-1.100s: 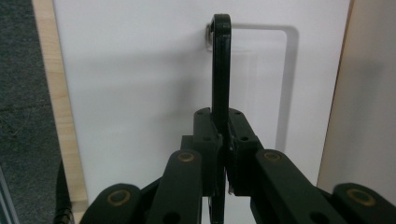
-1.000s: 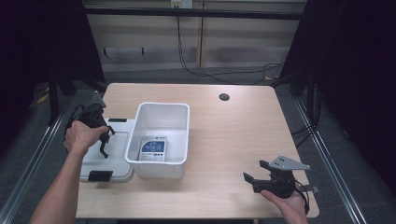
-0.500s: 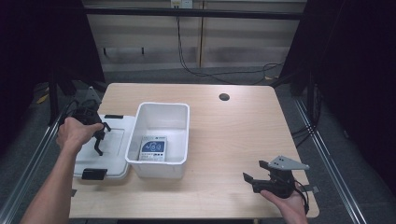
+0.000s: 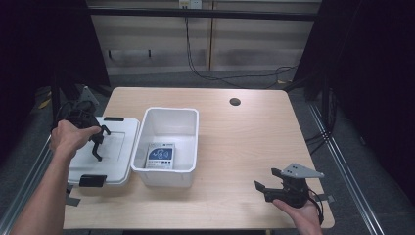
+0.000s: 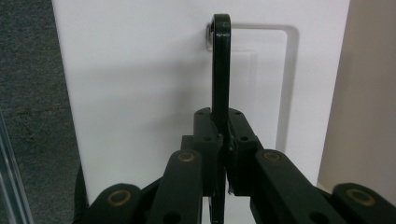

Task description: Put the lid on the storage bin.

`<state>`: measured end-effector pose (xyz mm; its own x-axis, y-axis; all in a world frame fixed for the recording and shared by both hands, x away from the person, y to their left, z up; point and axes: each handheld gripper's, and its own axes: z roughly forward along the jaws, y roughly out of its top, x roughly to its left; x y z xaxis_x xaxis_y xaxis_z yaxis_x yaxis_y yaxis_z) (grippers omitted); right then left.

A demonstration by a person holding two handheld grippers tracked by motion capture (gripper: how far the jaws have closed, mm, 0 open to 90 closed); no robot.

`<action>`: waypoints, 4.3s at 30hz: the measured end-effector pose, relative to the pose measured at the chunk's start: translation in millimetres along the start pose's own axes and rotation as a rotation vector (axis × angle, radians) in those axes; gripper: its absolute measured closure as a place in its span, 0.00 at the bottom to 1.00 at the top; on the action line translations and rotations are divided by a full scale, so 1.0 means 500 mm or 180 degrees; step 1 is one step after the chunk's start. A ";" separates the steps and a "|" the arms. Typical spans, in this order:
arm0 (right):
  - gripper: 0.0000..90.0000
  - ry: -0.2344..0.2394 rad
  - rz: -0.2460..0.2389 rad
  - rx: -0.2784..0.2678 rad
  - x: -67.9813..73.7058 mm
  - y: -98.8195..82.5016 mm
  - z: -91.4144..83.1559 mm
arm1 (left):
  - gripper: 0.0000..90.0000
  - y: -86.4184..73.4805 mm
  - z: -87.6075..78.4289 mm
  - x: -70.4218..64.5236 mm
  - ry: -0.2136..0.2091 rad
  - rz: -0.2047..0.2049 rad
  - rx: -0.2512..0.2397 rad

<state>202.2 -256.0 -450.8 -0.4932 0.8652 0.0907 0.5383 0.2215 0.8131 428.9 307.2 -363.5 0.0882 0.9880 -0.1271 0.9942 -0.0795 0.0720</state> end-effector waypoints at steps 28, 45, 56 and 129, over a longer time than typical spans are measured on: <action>0.23 -0.0006 0.0013 0.0015 -0.003 -0.001 0.002 | 0.94 -0.012 -0.097 0.004 0.0226 -0.0051 -0.0150; 0.23 -0.0009 0.0008 0.0019 -0.002 -0.001 0.001 | 0.94 -0.011 -0.146 -0.030 0.0266 0.0002 -0.0197; 0.23 0.0007 0.0000 0.0025 -0.003 -0.002 0.002 | 0.94 -0.002 -0.177 -0.082 0.0357 0.0158 -0.0263; 0.23 0.0009 -0.0026 0.0071 0.000 -0.003 0.002 | 0.94 0.035 -0.135 -0.381 -0.0070 0.0775 0.0057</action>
<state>202.3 -255.8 -452.6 -0.4994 0.8621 0.0857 0.5493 0.2386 0.8008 425.3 126.7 -271.1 0.3264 0.9363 -0.1296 0.9444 -0.3174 0.0856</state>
